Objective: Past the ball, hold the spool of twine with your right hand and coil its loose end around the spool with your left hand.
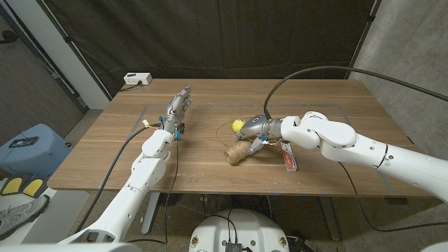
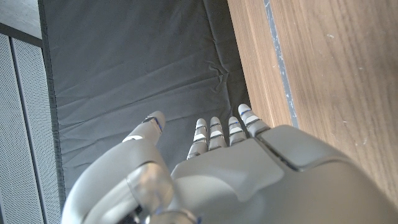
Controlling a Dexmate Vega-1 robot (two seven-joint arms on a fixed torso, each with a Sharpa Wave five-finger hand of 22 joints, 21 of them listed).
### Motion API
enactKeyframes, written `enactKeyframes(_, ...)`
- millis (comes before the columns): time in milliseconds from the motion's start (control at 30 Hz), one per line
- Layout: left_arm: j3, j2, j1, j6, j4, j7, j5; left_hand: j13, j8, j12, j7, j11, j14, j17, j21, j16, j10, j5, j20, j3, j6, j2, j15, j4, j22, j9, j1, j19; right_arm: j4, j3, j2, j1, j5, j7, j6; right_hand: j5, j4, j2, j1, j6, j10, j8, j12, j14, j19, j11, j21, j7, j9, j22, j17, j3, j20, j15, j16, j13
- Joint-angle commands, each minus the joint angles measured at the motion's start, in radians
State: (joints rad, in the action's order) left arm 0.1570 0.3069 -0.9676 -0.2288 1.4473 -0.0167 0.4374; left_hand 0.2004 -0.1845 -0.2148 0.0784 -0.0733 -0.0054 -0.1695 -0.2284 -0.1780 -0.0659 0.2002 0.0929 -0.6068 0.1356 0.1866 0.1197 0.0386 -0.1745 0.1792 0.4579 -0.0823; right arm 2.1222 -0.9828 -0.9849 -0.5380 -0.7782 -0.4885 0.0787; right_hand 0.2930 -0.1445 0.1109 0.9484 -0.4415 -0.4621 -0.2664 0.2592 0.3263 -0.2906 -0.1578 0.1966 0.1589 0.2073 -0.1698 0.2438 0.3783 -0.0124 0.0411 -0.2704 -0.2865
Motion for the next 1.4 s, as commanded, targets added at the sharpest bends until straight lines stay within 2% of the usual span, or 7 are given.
enactKeyframes(33,0.0,0.001,-0.023,0.012,0.034,0.023,-0.012,0.003,0.0,-0.004,-0.005,-0.003,0.004,-0.004,0.003,-0.006,-0.007,0.01,0.003,-0.007,0.003,0.003,0.002,0.001,-0.004,0.002,-0.007,-0.007,0.001,0.003,-0.009,-0.013,-0.003,0.013,-0.001,0.011,0.003,-0.017,-0.003,-0.01,0.007,-0.002,-0.001,0.026,-0.013,-0.002,0.003,-0.001,0.001,-0.003,0.011,0.009,-0.001,0.078,-0.019,-0.004)
enactKeyframes(233,0.004,-0.003,-0.025,0.013,0.038,0.022,-0.013,0.003,-0.001,-0.004,-0.006,-0.004,0.004,-0.004,0.004,-0.006,-0.008,0.01,0.003,-0.007,0.005,0.002,0.002,0.001,-0.004,0.003,-0.007,-0.008,0.002,0.003,-0.013,-0.018,-0.008,0.009,0.005,0.012,0.0,-0.016,0.0,-0.01,0.008,-0.001,-0.002,0.047,-0.019,-0.002,0.004,0.001,0.0,-0.003,0.019,0.008,0.001,0.1,-0.031,-0.005)
enactKeyframes(433,0.012,-0.005,-0.02,0.023,0.038,0.028,-0.02,0.003,-0.001,-0.004,-0.006,-0.003,0.004,-0.004,0.005,-0.006,-0.008,0.01,0.003,-0.008,0.004,0.002,0.002,0.0,-0.004,0.003,-0.008,-0.008,-0.004,0.004,-0.013,-0.021,-0.003,0.006,0.008,0.013,-0.002,-0.009,-0.001,-0.014,0.004,0.0,0.0,0.024,-0.02,-0.004,0.003,0.001,0.0,-0.003,0.023,0.007,0.002,0.087,-0.021,-0.007)
enactKeyframes(900,0.021,-0.006,-0.006,0.022,0.031,0.022,-0.021,0.003,-0.001,-0.005,-0.006,-0.002,0.006,-0.004,0.007,-0.006,-0.01,0.011,0.002,-0.009,0.006,0.002,0.003,0.0,-0.004,0.003,-0.008,-0.01,-0.031,-0.007,-0.012,-0.008,-0.005,-0.018,-0.011,0.015,-0.003,-0.005,-0.003,-0.011,0.011,0.003,-0.004,0.01,-0.016,-0.003,0.001,0.001,0.0,-0.003,0.029,0.009,0.006,0.082,-0.015,-0.009)
enactKeyframes(1000,0.022,-0.008,-0.005,0.021,0.029,0.023,-0.02,0.003,-0.002,-0.005,-0.006,-0.002,0.006,-0.004,0.007,-0.006,-0.01,0.01,0.003,-0.009,0.007,0.002,0.003,0.0,-0.004,0.003,-0.008,-0.01,-0.035,-0.008,-0.013,-0.006,-0.006,-0.018,-0.018,0.016,-0.003,-0.004,-0.004,-0.021,0.001,0.0,0.0,0.013,-0.015,-0.001,0.0,0.003,0.0,-0.004,0.032,0.01,0.006,0.082,-0.016,-0.01)
enactKeyframes(1200,0.025,-0.012,-0.001,0.023,0.023,0.031,-0.022,0.003,-0.002,-0.005,-0.005,-0.003,0.007,-0.004,0.008,-0.006,-0.01,0.01,0.002,-0.01,0.008,0.002,0.002,-0.001,-0.004,0.003,-0.008,-0.011,-0.033,-0.004,-0.019,-0.01,-0.008,-0.008,-0.02,0.02,-0.006,-0.005,0.002,-0.074,-0.043,-0.018,0.019,0.038,-0.026,-0.019,0.003,0.012,0.0,-0.004,0.041,0.017,0.011,0.094,-0.024,-0.017)
enactKeyframes(1400,0.03,-0.013,0.007,0.023,0.015,0.03,-0.022,0.003,-0.002,-0.005,-0.005,-0.002,0.007,-0.004,0.008,-0.006,-0.011,0.011,0.003,-0.011,0.009,0.003,0.002,-0.001,-0.004,0.003,-0.008,-0.012,-0.028,-0.001,-0.023,-0.018,-0.021,0.001,-0.008,0.023,-0.01,-0.002,0.009,-0.115,-0.082,-0.032,0.037,0.057,-0.032,-0.025,0.004,0.019,0.001,-0.004,0.047,0.022,0.014,0.105,-0.029,-0.023)
